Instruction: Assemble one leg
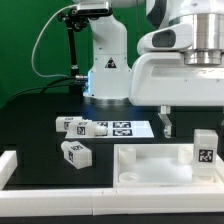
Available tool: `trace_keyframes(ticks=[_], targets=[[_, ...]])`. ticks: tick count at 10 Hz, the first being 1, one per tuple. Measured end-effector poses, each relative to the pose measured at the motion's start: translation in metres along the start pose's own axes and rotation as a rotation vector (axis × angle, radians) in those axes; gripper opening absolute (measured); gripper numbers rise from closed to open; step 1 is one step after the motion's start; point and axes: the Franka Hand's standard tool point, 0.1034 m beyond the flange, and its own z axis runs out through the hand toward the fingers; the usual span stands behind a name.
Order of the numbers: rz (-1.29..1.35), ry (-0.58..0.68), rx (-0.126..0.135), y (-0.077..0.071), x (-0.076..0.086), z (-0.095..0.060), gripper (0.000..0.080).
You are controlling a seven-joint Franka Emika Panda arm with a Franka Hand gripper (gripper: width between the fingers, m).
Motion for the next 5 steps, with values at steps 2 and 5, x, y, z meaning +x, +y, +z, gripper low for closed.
trace_keyframes(ticks=[2, 5], targets=[[0.07, -0.163, -0.012, -0.004, -0.006, 0.004, 0.0645], [0.151, -0.113, 0.036, -0.015, 0.004, 0.007, 0.0649]])
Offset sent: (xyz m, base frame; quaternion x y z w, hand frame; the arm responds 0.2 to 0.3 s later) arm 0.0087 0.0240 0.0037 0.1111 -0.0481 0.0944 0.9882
